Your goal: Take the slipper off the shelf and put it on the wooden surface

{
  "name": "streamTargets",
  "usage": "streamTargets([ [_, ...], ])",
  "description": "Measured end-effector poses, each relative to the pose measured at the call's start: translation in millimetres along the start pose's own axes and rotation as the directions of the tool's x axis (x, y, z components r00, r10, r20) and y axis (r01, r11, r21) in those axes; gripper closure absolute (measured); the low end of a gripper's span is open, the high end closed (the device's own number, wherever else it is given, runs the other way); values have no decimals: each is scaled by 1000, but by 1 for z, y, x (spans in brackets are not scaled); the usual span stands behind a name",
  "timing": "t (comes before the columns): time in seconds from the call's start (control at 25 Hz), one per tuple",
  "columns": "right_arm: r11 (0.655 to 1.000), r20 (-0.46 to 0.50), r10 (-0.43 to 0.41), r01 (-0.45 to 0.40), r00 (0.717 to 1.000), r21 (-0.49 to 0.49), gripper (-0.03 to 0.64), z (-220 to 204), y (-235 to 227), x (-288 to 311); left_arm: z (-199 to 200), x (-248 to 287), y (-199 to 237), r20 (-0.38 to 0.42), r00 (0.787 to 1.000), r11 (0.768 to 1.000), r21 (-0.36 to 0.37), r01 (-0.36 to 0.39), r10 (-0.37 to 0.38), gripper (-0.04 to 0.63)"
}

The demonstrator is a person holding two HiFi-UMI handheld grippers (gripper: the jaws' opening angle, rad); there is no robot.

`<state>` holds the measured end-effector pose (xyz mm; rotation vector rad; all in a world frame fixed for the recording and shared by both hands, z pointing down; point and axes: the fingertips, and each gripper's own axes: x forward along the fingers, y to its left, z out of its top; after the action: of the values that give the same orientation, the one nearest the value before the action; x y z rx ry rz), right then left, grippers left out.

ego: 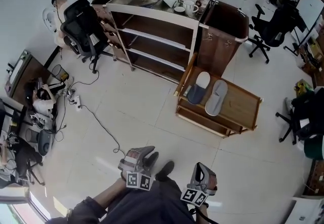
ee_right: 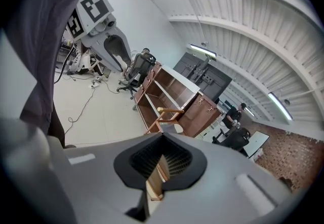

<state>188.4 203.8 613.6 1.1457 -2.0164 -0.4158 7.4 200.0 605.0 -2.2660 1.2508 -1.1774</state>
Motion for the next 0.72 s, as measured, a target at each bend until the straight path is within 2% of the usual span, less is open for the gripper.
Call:
streamTargets([
  [0.2,1000,-12,-9,8,1000,-19,614,10,13,-5,2,-9,-1,41,999,1000,15,10,-11,428],
  [0.4,998,-24,-19,18,1000,-54,614,24,22,-17,-5,-26,6,67,998,1000,-2,0,0,430],
  [0.72,994,-22,-54,52,998,-93,614,58,49,-22,-49,-66,32,72,996,998,-35,-43,46,433],
])
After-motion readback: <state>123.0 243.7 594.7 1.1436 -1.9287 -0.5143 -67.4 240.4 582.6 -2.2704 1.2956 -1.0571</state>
